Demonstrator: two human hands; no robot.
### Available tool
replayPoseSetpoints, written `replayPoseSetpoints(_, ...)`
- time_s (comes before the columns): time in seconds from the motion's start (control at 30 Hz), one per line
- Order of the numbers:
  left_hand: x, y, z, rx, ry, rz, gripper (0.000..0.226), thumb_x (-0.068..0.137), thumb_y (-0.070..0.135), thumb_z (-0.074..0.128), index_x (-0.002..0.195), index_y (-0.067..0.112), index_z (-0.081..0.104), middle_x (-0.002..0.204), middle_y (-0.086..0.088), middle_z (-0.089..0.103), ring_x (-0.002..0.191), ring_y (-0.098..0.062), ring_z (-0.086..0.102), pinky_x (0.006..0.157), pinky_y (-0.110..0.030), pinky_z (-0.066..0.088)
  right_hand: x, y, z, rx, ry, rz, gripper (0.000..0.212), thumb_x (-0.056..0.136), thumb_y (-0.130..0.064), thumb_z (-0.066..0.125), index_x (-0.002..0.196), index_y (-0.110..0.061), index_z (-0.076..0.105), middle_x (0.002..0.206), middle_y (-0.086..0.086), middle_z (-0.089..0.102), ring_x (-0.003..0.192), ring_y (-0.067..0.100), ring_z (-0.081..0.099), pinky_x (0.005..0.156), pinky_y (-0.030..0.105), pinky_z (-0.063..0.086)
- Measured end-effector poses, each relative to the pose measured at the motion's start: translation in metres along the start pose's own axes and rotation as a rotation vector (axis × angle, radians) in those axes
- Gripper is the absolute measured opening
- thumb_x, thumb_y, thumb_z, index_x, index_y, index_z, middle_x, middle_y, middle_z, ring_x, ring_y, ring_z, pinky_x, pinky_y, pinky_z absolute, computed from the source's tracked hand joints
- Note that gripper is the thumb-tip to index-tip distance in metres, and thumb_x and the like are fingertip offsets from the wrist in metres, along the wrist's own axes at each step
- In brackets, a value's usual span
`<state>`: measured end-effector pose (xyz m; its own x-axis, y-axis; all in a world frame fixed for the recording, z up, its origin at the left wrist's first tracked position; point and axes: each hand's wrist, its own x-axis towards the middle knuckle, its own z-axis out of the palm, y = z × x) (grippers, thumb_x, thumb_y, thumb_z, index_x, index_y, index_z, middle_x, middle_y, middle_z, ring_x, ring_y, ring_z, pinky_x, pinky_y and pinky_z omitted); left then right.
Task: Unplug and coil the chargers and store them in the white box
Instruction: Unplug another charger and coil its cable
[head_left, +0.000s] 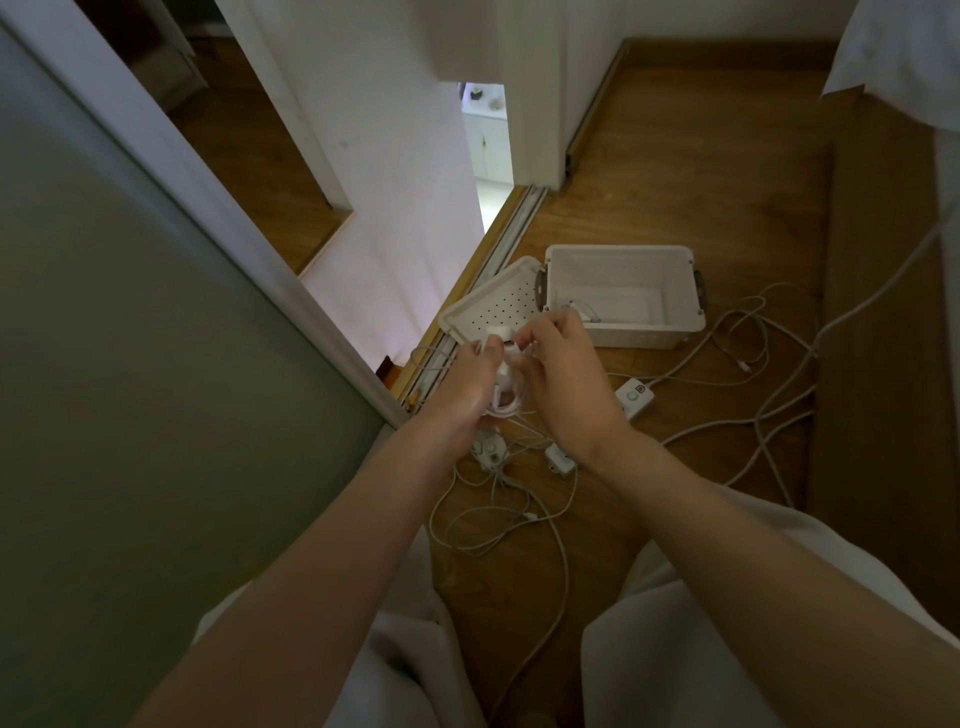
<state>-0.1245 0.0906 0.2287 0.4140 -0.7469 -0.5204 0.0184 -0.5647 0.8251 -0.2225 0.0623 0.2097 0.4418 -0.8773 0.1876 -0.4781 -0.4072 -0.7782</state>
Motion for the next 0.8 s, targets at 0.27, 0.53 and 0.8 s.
replayPoseSetpoints(0.27, 0.013, 0.000, -0.010, -0.260, -0.039, -0.203, 0.037, 0.101, 0.033, 0.036, 0.128, 0.011, 0.049, 0.111, -0.014, 0.062, 0.097, -0.027, 0.058, 0.080, -0.040, 0.048, -0.015, -0.024, -0.007, 0.256, -0.071, 0.050, 0.018, 0.096, -0.008, 0.044, 0.091, -0.024, 0.038, 0.091, 0.001, 0.057, 0.083, 0.014, 0.056, 0.059, 0.015, 0.043)
replayPoseSetpoints(0.53, 0.009, 0.006, -0.008, -0.523, -0.045, -0.132, 0.046, 0.102, 0.037, 0.025, 0.130, 0.005, 0.044, 0.103, -0.017, 0.060, 0.093, -0.026, 0.057, 0.096, -0.044, 0.044, -0.008, -0.029, -0.012, 0.431, 0.145, 0.080, 0.011, 0.090, -0.009, 0.057, 0.086, -0.019, 0.054, 0.076, -0.009, 0.060, 0.073, 0.002, 0.060, 0.064, 0.010, 0.050)
replayPoseSetpoints(0.8, -0.006, 0.005, 0.003, -0.028, 0.108, 0.409, 0.041, 0.103, 0.028, 0.028, 0.142, 0.020, 0.021, 0.118, 0.001, 0.042, 0.092, -0.008, 0.054, 0.061, -0.012, 0.052, 0.015, 0.007, -0.017, 0.531, 0.097, 0.463, 0.018, 0.093, -0.014, 0.054, 0.099, -0.001, 0.065, 0.074, 0.002, 0.065, 0.058, 0.002, 0.059, 0.050, 0.010, 0.045)
